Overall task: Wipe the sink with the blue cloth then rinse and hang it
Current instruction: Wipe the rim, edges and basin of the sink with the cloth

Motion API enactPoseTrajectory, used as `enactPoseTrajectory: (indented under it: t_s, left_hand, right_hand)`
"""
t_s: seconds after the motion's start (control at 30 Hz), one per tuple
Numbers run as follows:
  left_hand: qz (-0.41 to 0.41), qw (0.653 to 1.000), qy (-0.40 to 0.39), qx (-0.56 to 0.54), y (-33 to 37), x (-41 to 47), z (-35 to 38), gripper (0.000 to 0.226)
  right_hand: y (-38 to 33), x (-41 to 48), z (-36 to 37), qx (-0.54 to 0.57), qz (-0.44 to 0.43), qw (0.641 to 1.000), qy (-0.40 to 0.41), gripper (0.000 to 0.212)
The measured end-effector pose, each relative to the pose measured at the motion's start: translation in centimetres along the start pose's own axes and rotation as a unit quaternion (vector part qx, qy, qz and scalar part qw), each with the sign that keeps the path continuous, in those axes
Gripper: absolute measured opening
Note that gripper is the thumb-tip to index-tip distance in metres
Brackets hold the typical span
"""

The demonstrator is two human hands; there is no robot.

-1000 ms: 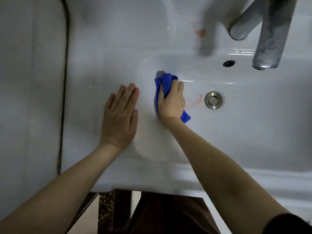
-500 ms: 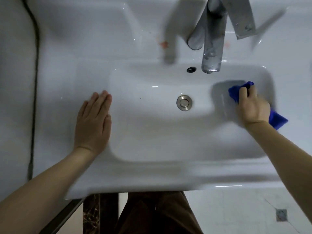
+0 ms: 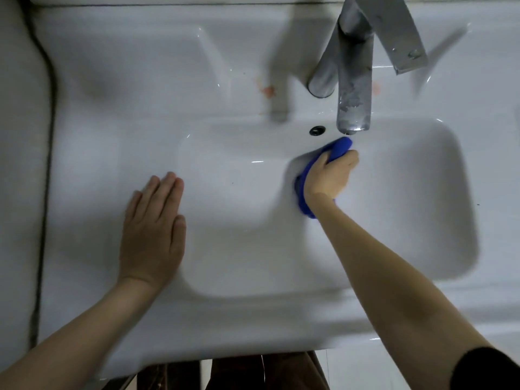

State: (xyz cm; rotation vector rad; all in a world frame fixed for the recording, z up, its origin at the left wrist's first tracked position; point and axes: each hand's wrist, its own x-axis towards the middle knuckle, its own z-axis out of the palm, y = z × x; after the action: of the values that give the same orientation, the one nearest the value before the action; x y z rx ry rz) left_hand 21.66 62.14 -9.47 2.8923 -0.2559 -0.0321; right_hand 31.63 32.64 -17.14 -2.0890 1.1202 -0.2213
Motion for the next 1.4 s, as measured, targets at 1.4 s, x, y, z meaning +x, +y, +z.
enactPoseTrajectory:
  t_s: [1.4]
  left_hand:
    - [-0.012, 1.000, -0.005, -0.029, -0.1, 0.0, -0.6, 0.056]
  right_hand:
    - [0.3, -9.0, -13.8, -0.172, -0.217, 0.656, -0.702, 0.020]
